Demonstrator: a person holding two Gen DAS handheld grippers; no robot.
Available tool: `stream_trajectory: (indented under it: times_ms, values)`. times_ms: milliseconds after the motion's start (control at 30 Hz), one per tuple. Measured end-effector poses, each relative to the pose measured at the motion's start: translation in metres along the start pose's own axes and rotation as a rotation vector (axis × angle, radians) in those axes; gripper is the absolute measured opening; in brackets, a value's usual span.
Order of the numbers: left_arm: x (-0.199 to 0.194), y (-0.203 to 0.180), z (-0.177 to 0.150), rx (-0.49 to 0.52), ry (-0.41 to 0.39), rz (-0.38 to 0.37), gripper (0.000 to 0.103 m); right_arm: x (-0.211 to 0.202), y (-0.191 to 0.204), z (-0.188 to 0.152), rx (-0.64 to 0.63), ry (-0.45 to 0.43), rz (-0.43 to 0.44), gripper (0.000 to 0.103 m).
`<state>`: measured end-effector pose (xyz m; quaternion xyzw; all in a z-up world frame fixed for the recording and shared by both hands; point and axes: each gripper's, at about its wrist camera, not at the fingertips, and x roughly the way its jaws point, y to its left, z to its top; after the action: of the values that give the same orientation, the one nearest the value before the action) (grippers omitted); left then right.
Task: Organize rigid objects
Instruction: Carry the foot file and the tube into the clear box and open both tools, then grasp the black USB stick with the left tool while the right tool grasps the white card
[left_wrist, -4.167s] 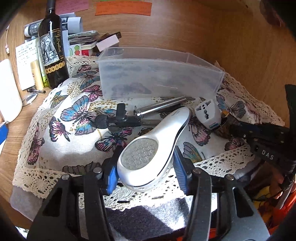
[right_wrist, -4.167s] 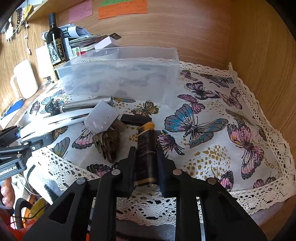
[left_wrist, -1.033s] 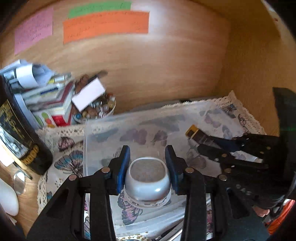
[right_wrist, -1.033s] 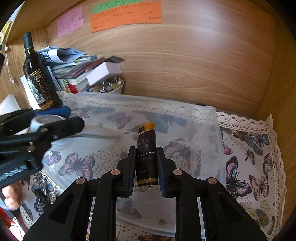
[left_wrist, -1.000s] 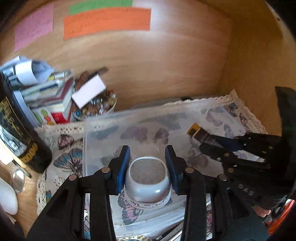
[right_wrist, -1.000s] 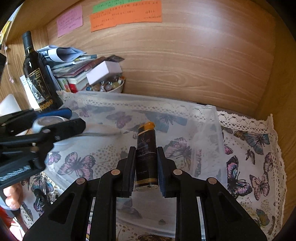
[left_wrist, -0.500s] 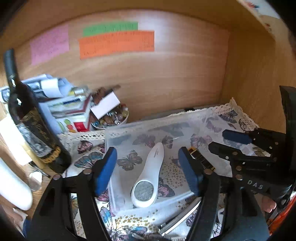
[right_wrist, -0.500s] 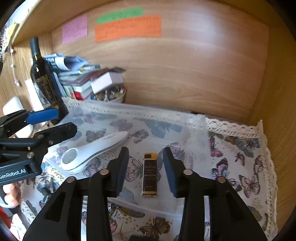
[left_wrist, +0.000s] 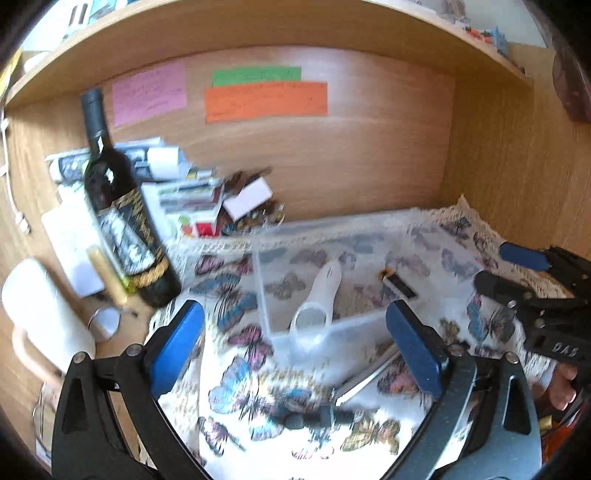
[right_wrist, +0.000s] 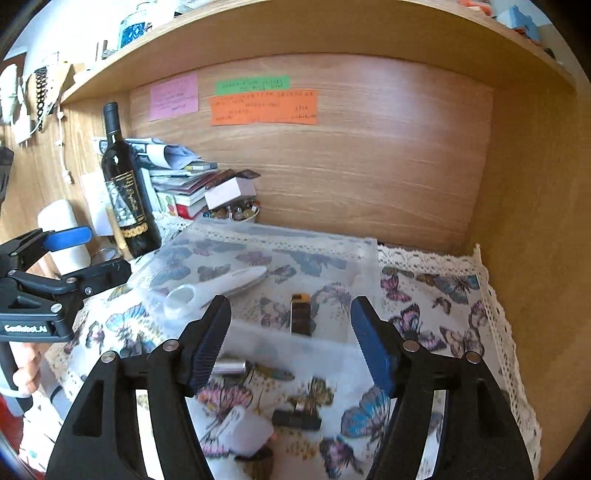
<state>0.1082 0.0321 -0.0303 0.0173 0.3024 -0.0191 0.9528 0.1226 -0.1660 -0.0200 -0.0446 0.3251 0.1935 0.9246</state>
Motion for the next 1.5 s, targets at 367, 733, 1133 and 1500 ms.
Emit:
stream_trajectory:
  times_ms: [367, 733, 1133, 1500]
  values:
    - [0.019, 0.004, -0.064, -0.027, 0.188, -0.005, 0.1, 0.003, 0.01, -0.047, 0.027, 0.132, 0.032, 0.064]
    - [0.039, 0.001, -0.082, -0.072, 0.262, -0.066, 0.1, 0.026, 0.018, -0.073, 0.056, 0.237, 0.093, 0.064]
    - [0.052, -0.002, -0.082, -0.117, 0.299, -0.133, 0.085, 0.031, 0.023, -0.073, 0.035, 0.24, 0.093, 0.051]
    - [0.045, -0.001, -0.081, -0.115, 0.27, -0.107, 0.06, 0.015, 0.014, -0.062, 0.05, 0.158, 0.067, 0.051]
